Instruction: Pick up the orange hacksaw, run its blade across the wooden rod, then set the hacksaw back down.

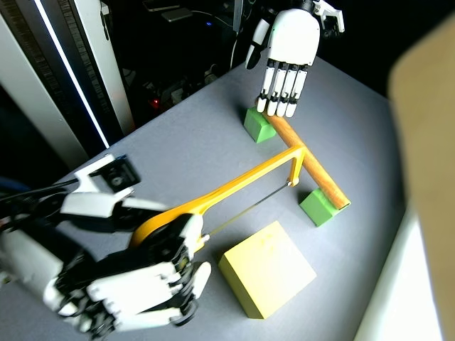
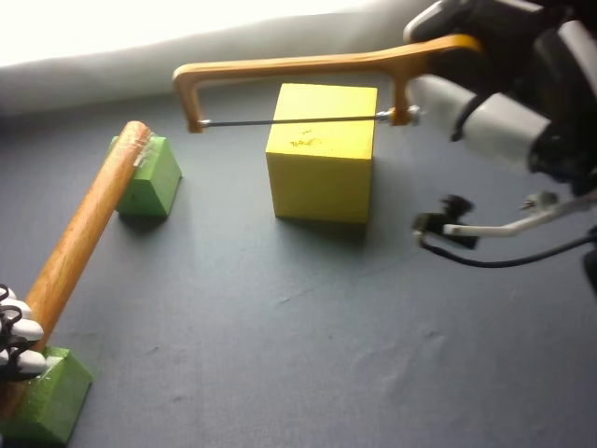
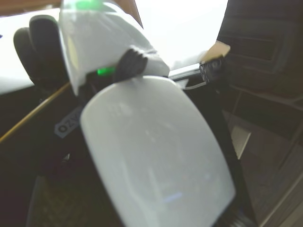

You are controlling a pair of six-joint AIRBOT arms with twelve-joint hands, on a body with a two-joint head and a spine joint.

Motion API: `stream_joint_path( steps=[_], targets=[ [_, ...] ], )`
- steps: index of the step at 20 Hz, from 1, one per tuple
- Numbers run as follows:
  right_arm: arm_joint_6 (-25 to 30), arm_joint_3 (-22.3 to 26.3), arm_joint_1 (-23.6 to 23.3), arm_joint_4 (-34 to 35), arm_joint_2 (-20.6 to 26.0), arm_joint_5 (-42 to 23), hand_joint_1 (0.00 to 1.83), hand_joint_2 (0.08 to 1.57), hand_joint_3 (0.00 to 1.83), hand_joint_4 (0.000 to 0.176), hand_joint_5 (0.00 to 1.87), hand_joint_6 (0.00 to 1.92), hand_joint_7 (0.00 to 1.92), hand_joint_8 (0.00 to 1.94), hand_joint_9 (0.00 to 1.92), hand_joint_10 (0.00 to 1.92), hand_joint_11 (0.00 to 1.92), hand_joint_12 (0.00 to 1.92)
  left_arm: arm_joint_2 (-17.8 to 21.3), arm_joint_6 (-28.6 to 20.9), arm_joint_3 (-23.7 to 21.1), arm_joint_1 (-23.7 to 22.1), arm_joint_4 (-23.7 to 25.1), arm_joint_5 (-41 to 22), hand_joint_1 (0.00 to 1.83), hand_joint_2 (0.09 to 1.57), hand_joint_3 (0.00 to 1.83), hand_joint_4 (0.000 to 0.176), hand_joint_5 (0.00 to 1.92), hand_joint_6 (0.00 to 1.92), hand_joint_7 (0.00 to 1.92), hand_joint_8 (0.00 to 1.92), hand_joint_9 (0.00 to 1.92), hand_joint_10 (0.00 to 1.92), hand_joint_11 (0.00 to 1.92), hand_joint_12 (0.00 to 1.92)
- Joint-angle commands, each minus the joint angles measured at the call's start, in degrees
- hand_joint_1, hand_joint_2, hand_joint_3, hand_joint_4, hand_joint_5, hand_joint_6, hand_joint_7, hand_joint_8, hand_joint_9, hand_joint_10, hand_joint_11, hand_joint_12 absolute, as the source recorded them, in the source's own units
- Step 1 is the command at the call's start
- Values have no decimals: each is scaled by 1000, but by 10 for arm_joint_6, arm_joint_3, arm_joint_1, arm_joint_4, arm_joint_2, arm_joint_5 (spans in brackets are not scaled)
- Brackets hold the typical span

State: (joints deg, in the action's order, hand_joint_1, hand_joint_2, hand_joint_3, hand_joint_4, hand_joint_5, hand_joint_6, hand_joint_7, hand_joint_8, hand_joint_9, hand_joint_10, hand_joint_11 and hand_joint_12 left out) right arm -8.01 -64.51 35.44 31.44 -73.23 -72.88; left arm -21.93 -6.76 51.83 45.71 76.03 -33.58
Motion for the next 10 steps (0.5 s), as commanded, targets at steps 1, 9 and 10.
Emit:
stream_joint_path(
  steps=[1,9,10],
  targets=[
    [6,-3,-10,-29,-2,-63,1373,1143,0,0,811,1007,940,1141,923,1271,596,1039,0,-1,-1,-4,-11,1,168,1296,2,0,127,2,97,2,74,4,0,156],
    [-28,-16,-31,-18,-68,-22,1377,1134,0,0,816,985,947,1124,963,1231,673,1009,-1,-1,-1,-5,-11,1,156,1320,0,0,91,11,53,8,33,8,24,13],
    [-33,-17,-31,-16,-73,-20,1375,1139,1,0,806,1007,936,1138,950,1248,661,1026,-1,-1,-2,-5,-11,1,208,1305,0,0,123,17,75,12,54,12,42,22]
  ],
)
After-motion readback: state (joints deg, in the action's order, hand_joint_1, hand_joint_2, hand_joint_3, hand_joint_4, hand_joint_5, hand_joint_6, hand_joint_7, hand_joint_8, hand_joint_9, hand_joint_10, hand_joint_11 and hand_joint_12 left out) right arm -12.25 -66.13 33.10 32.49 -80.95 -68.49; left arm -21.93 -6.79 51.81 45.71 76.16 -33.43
